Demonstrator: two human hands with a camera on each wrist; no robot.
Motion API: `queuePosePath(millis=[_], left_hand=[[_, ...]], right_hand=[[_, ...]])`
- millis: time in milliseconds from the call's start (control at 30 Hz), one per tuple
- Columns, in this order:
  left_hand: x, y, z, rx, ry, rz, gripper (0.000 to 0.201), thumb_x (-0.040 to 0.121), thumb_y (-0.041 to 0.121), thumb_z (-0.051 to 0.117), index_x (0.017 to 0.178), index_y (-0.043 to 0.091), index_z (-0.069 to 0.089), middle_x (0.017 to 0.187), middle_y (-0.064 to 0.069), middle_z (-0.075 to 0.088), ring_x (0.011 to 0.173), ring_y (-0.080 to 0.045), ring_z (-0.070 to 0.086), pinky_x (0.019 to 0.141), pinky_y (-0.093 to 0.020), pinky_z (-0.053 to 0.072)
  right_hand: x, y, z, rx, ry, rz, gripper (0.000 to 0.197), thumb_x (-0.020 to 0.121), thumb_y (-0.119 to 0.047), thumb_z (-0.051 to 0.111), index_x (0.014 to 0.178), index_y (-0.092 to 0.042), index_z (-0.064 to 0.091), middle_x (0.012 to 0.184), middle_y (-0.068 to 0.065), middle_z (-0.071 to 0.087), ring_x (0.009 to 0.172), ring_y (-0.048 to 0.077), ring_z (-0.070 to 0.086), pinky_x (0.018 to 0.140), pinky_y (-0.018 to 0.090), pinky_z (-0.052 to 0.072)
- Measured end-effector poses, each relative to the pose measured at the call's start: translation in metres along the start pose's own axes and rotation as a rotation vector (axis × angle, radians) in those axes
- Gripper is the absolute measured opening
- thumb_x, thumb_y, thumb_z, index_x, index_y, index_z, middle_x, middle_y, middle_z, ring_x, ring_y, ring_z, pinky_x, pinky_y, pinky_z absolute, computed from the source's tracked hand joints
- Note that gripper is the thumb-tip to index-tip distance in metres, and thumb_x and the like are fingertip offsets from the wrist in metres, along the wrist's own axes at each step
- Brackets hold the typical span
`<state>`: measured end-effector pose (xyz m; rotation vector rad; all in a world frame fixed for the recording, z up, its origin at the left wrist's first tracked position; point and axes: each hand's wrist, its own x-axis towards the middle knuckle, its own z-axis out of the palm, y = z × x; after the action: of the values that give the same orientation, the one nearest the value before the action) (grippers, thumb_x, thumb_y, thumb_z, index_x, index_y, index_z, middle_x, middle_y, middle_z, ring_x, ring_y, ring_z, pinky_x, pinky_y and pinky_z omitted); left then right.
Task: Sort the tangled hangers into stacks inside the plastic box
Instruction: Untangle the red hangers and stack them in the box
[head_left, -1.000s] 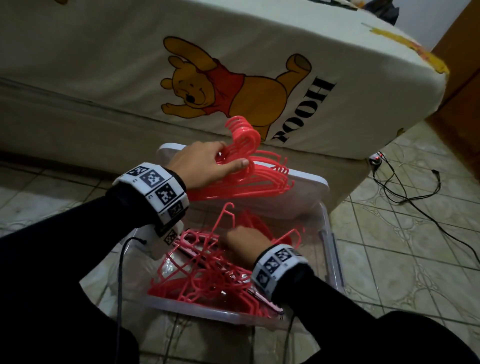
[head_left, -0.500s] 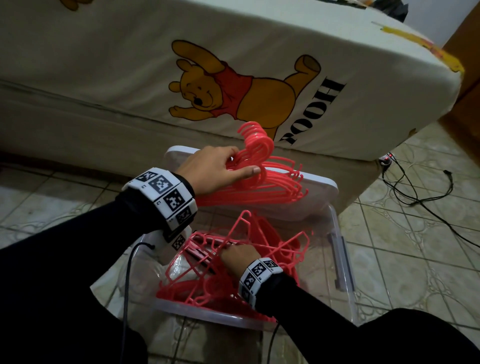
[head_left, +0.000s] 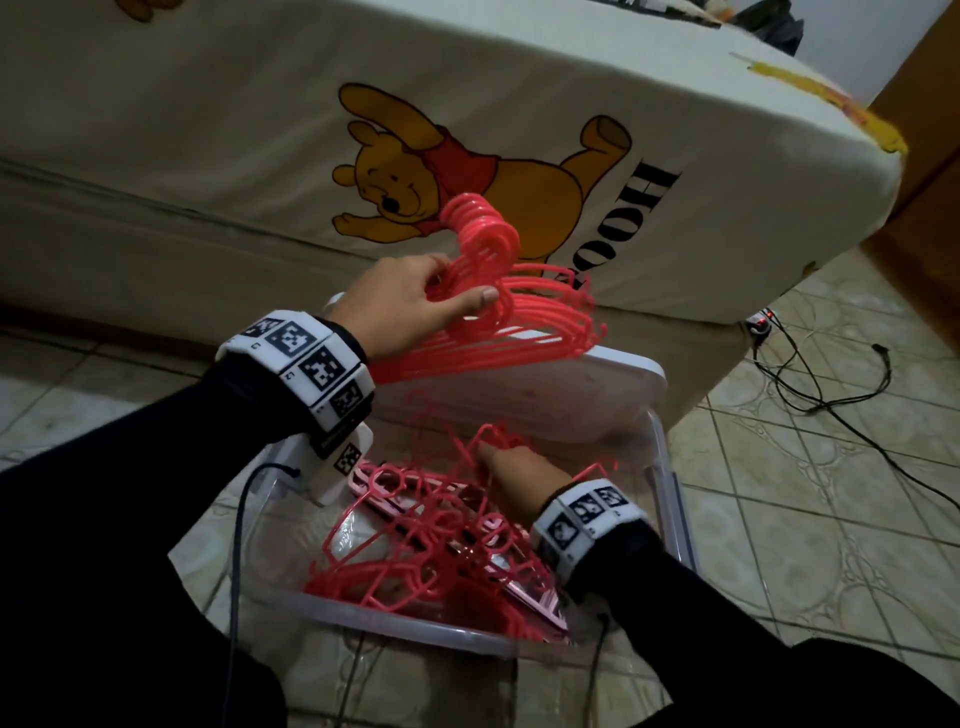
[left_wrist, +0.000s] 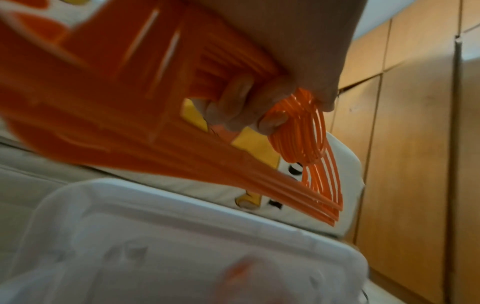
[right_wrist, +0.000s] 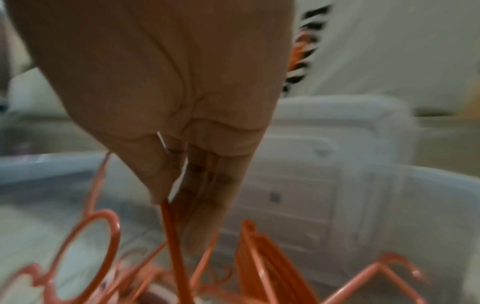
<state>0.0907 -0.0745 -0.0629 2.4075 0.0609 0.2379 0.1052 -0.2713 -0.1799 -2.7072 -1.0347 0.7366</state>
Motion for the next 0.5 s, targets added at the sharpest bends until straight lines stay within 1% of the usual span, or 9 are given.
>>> queuePosePath(millis=[100,167,233,267,300,333,400,467,500], left_hand=[[0.001,-0.002,-0.007,-0.05,0.072,-0.018,0.077,0.072,0.078,0.045,0.118,0.019,0.062,0.108,0.0,0.069,0.097,-0.015,0.064,0.089,-0.042,0.051],[0.0,-0.001,-0.009,-0.077,0.116,-0.027,0.077,0.071,0.079,0.043,0.117,0.02,0.061,0.104,0.005,0.067,0.096,-0.013,0.063,0.086,-0.036,0.051],[-0.001,0.002,-0.01,-0.112,0.146,-0.043,0.076,0.07,0.08,0.043,0.115,0.021,0.061,0.098,0.009,0.065,0.092,-0.009,0.063,0.081,-0.03,0.05],[-0.001,0.002,-0.01,-0.128,0.159,-0.052,0.076,0.07,0.08,0.043,0.115,0.022,0.062,0.098,0.009,0.065,0.091,-0.008,0.063,0.08,-0.029,0.049],[0.0,0.002,-0.01,-0.14,0.171,-0.059,0.075,0.07,0.079,0.043,0.115,0.022,0.062,0.1,0.007,0.067,0.091,-0.008,0.063,0.082,-0.03,0.05],[0.0,0.002,-0.011,-0.146,0.179,-0.063,0.075,0.07,0.079,0.044,0.115,0.022,0.062,0.101,0.006,0.067,0.091,-0.009,0.063,0.084,-0.032,0.051],[0.0,0.001,-0.01,-0.162,0.18,-0.07,0.073,0.07,0.08,0.045,0.113,0.024,0.062,0.101,0.006,0.068,0.092,-0.009,0.064,0.087,-0.038,0.052],[-0.001,0.0,-0.008,-0.185,0.164,-0.066,0.073,0.068,0.085,0.043,0.105,0.025,0.062,0.096,0.007,0.069,0.089,-0.009,0.065,0.086,-0.041,0.053],[-0.002,0.001,-0.006,-0.203,0.155,-0.06,0.078,0.066,0.089,0.039,0.101,0.023,0.063,0.093,0.006,0.069,0.086,-0.01,0.066,0.085,-0.043,0.053]], right_hand=[[-0.015,0.013,-0.019,0.071,0.07,0.018,0.032,0.092,-0.013,0.05,0.124,-0.009,0.047,0.116,0.021,0.061,0.107,0.034,0.058,0.088,0.035,0.045],[-0.025,0.021,-0.032,0.133,0.133,0.023,0.028,0.091,-0.013,0.052,0.118,-0.008,0.05,0.113,0.017,0.064,0.105,0.032,0.06,0.087,0.033,0.046],[-0.032,0.029,-0.043,0.227,0.211,0.012,0.025,0.089,-0.009,0.056,0.114,-0.007,0.052,0.109,0.013,0.066,0.1,0.028,0.062,0.09,0.038,0.048],[-0.034,0.031,-0.048,0.288,0.255,0.003,0.023,0.089,-0.006,0.056,0.111,-0.007,0.052,0.106,0.011,0.066,0.097,0.027,0.062,0.09,0.041,0.048],[-0.036,0.032,-0.054,0.375,0.301,-0.005,0.019,0.089,-0.002,0.056,0.107,-0.007,0.053,0.102,0.011,0.065,0.094,0.026,0.063,0.087,0.041,0.05],[-0.038,0.032,-0.059,0.502,0.351,-0.015,0.015,0.089,0.002,0.055,0.1,-0.009,0.054,0.095,0.01,0.065,0.09,0.026,0.063,0.083,0.038,0.053],[-0.04,0.029,-0.069,0.868,0.434,-0.017,0.021,0.09,0.009,0.049,0.088,-0.012,0.049,0.083,0.009,0.062,0.077,0.022,0.064,0.069,0.029,0.057],[-0.041,0.024,-0.077,1.194,0.473,-0.045,0.021,0.091,0.012,0.045,0.086,-0.008,0.046,0.079,0.011,0.061,0.067,0.016,0.066,0.062,0.025,0.058],[-0.041,0.021,-0.079,1.281,0.485,-0.052,0.019,0.091,0.011,0.045,0.087,-0.007,0.046,0.079,0.012,0.062,0.065,0.014,0.067,0.062,0.025,0.058]])
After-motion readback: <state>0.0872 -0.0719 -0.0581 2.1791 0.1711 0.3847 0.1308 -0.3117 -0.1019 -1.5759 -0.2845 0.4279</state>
